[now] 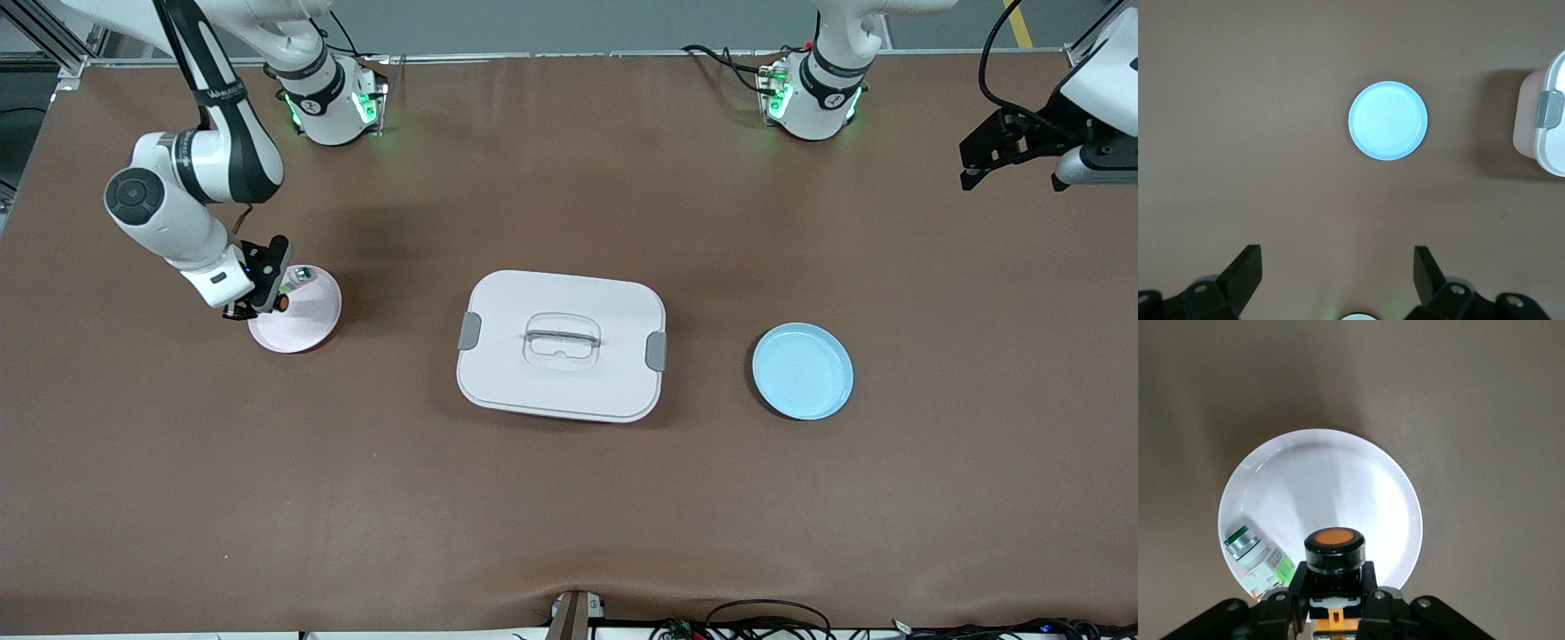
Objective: Transfer orange switch to right arm and place
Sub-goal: 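Move the switch with the right gripper over the pink plate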
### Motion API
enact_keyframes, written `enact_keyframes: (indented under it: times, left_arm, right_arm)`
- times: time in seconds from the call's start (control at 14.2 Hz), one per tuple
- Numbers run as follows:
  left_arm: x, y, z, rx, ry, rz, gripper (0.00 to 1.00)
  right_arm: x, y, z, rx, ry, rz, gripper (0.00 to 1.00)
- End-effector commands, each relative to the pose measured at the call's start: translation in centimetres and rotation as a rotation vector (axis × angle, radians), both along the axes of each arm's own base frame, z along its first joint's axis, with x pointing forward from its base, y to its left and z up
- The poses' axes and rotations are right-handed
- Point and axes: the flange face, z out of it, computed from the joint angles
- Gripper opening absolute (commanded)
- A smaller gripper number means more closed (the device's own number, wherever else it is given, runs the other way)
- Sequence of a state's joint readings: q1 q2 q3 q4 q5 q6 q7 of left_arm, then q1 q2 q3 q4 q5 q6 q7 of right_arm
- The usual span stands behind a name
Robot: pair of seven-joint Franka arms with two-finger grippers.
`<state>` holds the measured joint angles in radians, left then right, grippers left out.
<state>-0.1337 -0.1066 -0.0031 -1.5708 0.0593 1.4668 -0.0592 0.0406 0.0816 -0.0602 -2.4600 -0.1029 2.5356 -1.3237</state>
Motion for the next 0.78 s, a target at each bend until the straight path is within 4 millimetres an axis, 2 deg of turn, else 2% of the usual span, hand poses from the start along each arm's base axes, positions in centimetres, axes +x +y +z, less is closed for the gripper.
enact_keyframes:
  times: [0.0, 0.28, 0.42, 0.71]
  left_arm:
    - [-0.4, -0.3, 0.0, -0.015, -0.026, -0.004, 1.0]
    - [-0.1, -0.6, -0.7, -0.015, -0.026, -0.008, 1.0]
    - [-0.3, -1.8, -1.3, -0.013, -0.02, -0.03, 1.0]
    - [-0.7, -1.9, -1.5, -0.018, -0.017, -0.031, 1.0]
  right_arm:
    - [0.0, 0.3, -2.1, -0.007, 0.0, 0.033, 0.0]
    - [0.3, 0.6, -4.1, -0.002, -0.015, 0.051, 0.0]
    - [0.3, 1.0, -5.3, 0.0, -0.021, 0.073, 0.0]
    - [0.4, 1.1, -6.3, 0.003, -0.032, 0.076, 0.0]
